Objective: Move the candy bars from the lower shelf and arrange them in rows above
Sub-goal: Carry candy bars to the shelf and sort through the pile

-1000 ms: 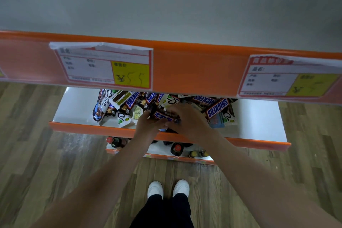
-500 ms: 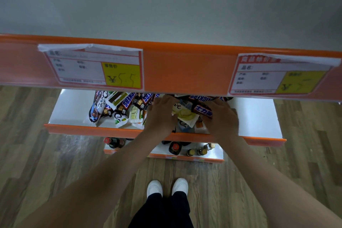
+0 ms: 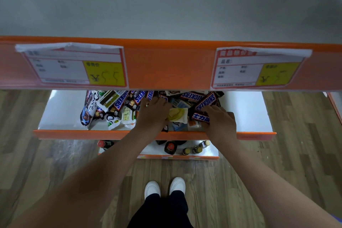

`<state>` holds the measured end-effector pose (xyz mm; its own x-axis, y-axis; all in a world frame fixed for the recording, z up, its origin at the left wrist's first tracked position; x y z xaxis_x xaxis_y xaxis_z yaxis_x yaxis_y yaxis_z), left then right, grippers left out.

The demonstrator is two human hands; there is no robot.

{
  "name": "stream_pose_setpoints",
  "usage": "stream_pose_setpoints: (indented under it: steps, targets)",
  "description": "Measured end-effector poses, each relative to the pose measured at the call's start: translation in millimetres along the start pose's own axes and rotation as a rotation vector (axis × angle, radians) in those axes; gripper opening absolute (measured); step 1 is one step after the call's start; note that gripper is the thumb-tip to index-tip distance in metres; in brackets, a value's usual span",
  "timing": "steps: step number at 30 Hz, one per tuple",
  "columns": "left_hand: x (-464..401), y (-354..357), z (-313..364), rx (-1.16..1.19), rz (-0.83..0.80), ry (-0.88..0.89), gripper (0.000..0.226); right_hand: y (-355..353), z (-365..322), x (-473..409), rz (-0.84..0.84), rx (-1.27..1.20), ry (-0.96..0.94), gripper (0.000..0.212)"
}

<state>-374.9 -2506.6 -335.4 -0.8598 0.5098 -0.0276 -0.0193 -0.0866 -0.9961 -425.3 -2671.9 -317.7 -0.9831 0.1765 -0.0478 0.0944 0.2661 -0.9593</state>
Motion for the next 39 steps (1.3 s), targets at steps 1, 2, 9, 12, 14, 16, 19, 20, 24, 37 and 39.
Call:
stream_pose_setpoints:
  steps: [1, 2, 9, 12, 14, 16, 19, 20, 24, 37, 39]
  targets:
    - [2, -2, -2, 0.002, -0.023, 0.003, 0.048, -1, -2, 1, -0.005, -0.002, 0.003, 0.036]
    - [4, -5, -4, -0.005, -0.025, 0.005, 0.048, -3, -3, 3, -0.003, -0.006, 0.006, 0.036]
    - [32, -39, -22, 0.072, 0.033, 0.017, 0.049, -20, -21, 14, -0.012, 0.021, 0.021, 0.038]
    - [44, -53, -32, 0.099, 0.071, 0.022, 0.049, -31, -35, 20, 0.036, -0.018, 0.006, 0.036]
    - [51, -65, -35, 0.132, 0.091, 0.015, 0.046, -38, -44, 24, 0.028, 0.007, -0.013, 0.036]
    - [59, -76, -38, 0.15, 0.097, -0.006, 0.044, -44, -50, 27, -0.008, 0.038, -0.022, 0.038]
    - [70, -98, -36, 0.156, 0.09, -0.068, 0.044, -56, -59, 35, -0.038, 0.071, -0.041, 0.04]
    - [74, -103, -34, 0.131, 0.069, -0.09, 0.046, -60, -62, 39, -0.044, 0.072, -0.049, 0.041]
    - [98, -122, -29, 0.067, 0.031, -0.152, 0.054, -82, -69, 59, -0.04, 0.055, -0.076, 0.046]
    - [163, -233, 14, -0.036, 0.171, -0.019, 0.056, -190, -96, 121, 0.08, 0.021, -0.188, 0.04]
    - [167, -256, 14, -0.048, 0.234, -0.015, 0.056, -208, -105, 124, 0.099, 0.016, -0.217, 0.039]
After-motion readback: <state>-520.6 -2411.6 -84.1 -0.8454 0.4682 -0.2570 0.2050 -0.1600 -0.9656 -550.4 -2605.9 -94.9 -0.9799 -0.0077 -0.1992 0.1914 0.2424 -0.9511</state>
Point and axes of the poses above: each hand's wrist, its own x-axis away from the middle knuckle, its own y-axis out of the palm, z = x × y, the point moved 7 cm from there along -x, towards the middle knuckle, and after that the axes turned 7 degrees about z, right-handed, at the moved point
